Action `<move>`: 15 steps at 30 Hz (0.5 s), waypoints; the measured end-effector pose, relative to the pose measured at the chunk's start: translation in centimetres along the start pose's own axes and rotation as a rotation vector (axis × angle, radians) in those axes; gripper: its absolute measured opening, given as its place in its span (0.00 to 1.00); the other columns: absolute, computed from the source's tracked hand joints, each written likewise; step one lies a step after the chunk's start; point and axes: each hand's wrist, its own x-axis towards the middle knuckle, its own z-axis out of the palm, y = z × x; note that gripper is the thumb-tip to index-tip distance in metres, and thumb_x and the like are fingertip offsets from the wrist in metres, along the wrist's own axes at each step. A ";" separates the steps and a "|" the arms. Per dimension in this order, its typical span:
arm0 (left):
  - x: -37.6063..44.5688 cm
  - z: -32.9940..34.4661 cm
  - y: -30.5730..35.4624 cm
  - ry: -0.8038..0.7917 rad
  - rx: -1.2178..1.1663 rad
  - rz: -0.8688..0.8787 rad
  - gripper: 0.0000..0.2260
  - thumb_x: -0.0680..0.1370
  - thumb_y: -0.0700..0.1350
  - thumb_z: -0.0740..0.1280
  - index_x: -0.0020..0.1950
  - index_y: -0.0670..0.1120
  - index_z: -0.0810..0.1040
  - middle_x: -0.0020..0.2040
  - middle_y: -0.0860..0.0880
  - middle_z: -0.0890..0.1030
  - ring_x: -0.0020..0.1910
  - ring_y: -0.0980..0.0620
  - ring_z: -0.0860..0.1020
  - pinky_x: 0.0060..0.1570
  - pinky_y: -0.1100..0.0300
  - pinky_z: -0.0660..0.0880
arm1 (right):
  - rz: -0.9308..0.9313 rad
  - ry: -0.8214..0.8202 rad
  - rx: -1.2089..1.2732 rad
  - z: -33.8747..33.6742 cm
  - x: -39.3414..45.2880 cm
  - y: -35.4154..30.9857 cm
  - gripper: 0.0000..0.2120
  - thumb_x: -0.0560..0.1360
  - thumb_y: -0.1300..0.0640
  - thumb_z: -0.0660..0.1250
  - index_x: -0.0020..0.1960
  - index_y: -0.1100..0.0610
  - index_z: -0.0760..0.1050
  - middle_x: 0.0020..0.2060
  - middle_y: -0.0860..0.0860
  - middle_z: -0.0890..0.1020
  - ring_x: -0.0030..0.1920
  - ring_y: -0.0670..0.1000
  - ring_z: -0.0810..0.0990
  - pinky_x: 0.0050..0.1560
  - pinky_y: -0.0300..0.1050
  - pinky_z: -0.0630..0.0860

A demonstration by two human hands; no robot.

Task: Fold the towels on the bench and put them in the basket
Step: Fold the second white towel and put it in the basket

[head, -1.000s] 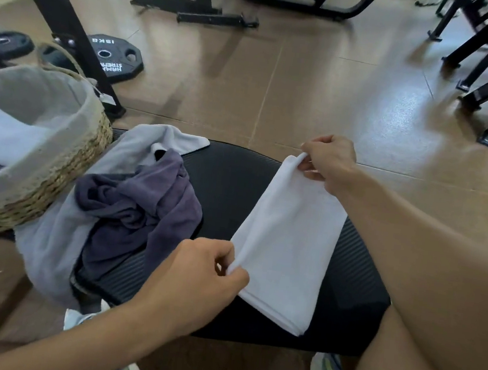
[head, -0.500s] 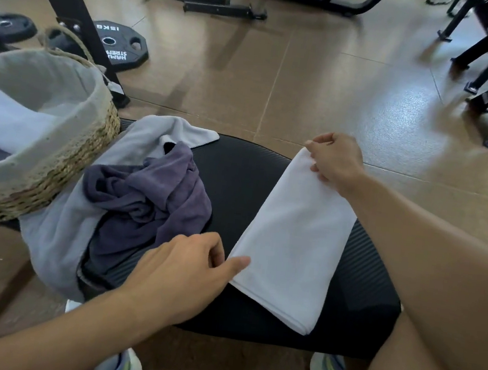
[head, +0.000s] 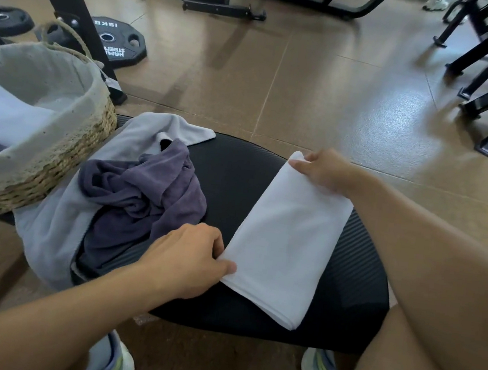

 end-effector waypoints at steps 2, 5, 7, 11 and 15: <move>0.2 -0.3 0.0 -0.018 -0.063 0.013 0.11 0.72 0.57 0.71 0.39 0.51 0.75 0.37 0.54 0.81 0.39 0.54 0.80 0.40 0.54 0.76 | 0.002 0.044 0.075 -0.1 0.0 0.3 0.18 0.76 0.39 0.70 0.53 0.54 0.81 0.43 0.48 0.83 0.42 0.49 0.81 0.44 0.44 0.75; 0.6 -0.8 0.1 -0.009 -0.289 0.021 0.09 0.70 0.50 0.72 0.37 0.48 0.75 0.31 0.54 0.81 0.33 0.53 0.82 0.40 0.50 0.80 | -0.006 0.094 0.198 -1.0 -0.1 1.0 0.16 0.74 0.43 0.74 0.50 0.55 0.78 0.41 0.48 0.81 0.40 0.48 0.80 0.37 0.43 0.72; 1.1 -1.3 -0.1 -0.005 -0.446 0.011 0.11 0.71 0.46 0.75 0.37 0.47 0.73 0.29 0.53 0.79 0.30 0.54 0.81 0.37 0.53 0.79 | -0.005 0.084 0.347 -2.3 -0.8 1.8 0.18 0.73 0.46 0.76 0.54 0.57 0.79 0.45 0.50 0.83 0.42 0.50 0.82 0.42 0.44 0.77; 1.8 -2.8 -0.8 -0.045 -0.806 0.013 0.17 0.68 0.44 0.81 0.38 0.46 0.72 0.36 0.44 0.82 0.38 0.49 0.83 0.40 0.55 0.80 | -0.038 -0.067 0.595 -5.7 -3.4 4.3 0.16 0.75 0.55 0.74 0.60 0.60 0.81 0.55 0.57 0.86 0.58 0.56 0.84 0.58 0.49 0.81; 2.4 -4.8 -1.1 -0.084 -0.961 0.002 0.15 0.66 0.39 0.81 0.43 0.43 0.76 0.41 0.44 0.83 0.40 0.49 0.82 0.42 0.56 0.79 | -0.028 -0.257 0.630 -8.0 -6.5 7.0 0.19 0.74 0.54 0.72 0.64 0.59 0.80 0.59 0.58 0.85 0.58 0.56 0.83 0.63 0.55 0.78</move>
